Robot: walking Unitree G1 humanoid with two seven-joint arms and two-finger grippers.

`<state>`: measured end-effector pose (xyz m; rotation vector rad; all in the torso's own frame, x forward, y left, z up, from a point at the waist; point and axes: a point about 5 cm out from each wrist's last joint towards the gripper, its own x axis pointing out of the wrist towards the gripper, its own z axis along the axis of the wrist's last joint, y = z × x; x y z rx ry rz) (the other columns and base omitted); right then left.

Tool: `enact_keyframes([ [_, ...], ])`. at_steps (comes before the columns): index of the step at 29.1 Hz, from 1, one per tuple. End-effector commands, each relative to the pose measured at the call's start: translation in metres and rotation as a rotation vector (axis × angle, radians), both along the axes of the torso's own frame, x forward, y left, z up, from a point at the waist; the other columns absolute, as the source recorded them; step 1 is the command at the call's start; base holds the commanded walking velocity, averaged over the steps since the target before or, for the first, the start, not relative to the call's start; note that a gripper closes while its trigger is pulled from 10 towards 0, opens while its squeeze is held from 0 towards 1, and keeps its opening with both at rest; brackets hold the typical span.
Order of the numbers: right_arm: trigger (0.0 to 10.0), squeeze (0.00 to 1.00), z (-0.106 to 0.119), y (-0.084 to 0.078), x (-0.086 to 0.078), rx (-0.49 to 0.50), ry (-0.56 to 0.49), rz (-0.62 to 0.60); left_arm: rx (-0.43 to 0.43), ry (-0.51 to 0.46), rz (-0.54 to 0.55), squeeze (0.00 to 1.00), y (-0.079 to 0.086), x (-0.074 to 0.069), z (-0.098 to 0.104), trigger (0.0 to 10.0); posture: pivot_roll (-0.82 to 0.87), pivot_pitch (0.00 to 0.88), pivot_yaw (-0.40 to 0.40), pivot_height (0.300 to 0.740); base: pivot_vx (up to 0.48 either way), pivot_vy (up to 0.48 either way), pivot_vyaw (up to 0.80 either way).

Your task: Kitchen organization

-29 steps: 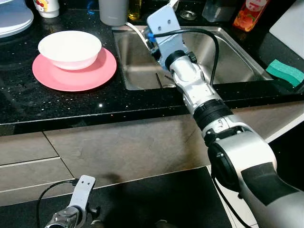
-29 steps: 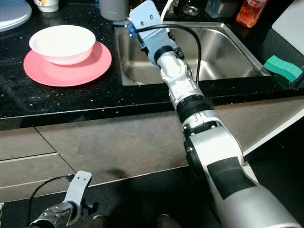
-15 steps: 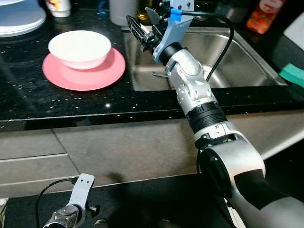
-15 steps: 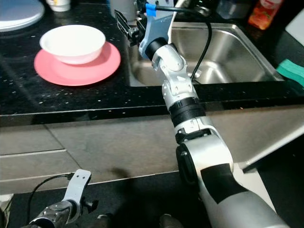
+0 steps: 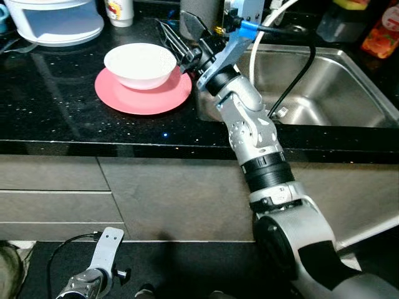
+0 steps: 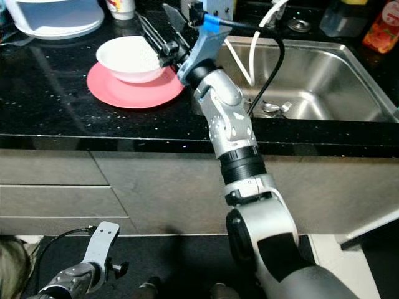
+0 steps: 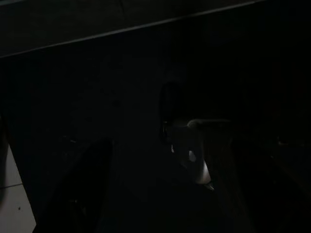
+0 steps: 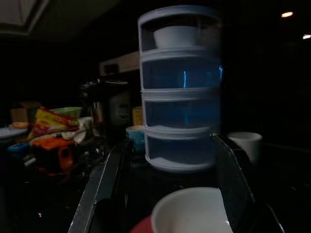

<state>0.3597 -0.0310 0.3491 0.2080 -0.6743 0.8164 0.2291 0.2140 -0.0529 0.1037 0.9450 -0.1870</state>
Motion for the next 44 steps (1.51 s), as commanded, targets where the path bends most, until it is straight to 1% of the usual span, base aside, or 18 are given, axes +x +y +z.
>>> enact_keyframes([
  [1,10.0,0.00,0.001,0.002,-0.004,0.012,-0.005,0.026,0.012,0.024,0.000,0.00,0.002,-0.006,-0.004,10.0,0.06,0.131,-0.062,0.740,0.000,0.000,0.71],
  [4,10.0,0.00,0.003,0.001,-0.008,0.036,-0.006,0.047,0.018,0.026,-0.008,0.00,0.002,-0.006,-0.004,10.0,0.06,0.110,-0.059,0.740,0.000,0.000,0.71],
  [12,10.0,0.00,0.005,-0.004,-0.013,0.048,-0.002,0.046,0.027,0.025,-0.019,0.00,0.004,-0.005,-0.003,10.0,0.06,0.106,-0.047,0.740,0.000,0.000,0.71],
  [15,10.0,0.00,0.006,-0.008,-0.013,0.062,-0.002,0.035,0.029,0.025,-0.022,0.00,0.005,-0.005,-0.002,10.0,0.06,0.107,-0.045,0.740,0.000,0.000,0.71],
  [16,10.0,0.00,0.009,-0.012,-0.013,0.086,0.003,0.030,0.031,0.025,-0.023,0.00,0.005,-0.005,-0.002,10.0,0.06,0.107,-0.045,0.740,0.000,0.000,0.71],
  [22,10.0,0.00,0.012,-0.016,-0.012,0.120,0.008,0.022,0.034,0.025,-0.024,0.00,0.005,-0.005,-0.002,10.0,0.07,0.111,-0.042,0.740,0.000,0.000,0.53],
  [25,10.0,0.00,0.014,-0.018,-0.012,0.148,0.025,0.025,0.036,0.025,-0.024,0.00,0.006,-0.005,-0.002,10.0,0.07,0.115,-0.039,0.740,0.000,0.000,0.00],
  [30,10.0,0.00,0.015,-0.020,-0.012,0.155,0.032,0.022,0.036,0.024,-0.026,0.00,0.006,-0.005,-0.002,10.0,0.06,0.117,-0.037,0.740,0.000,0.000,0.00],
  [37,10.0,0.00,0.014,-0.022,-0.013,0.127,0.023,0.008,0.036,0.023,-0.029,0.00,0.006,-0.005,-0.002,10.0,0.06,0.118,-0.036,0.740,0.000,0.000,0.00],
  [44,10.0,0.00,0.013,-0.023,-0.013,0.109,0.018,0.006,0.036,0.021,-0.028,0.00,0.005,-0.004,-0.002,10.0,0.06,0.118,-0.035,0.740,0.000,0.000,0.75],
])
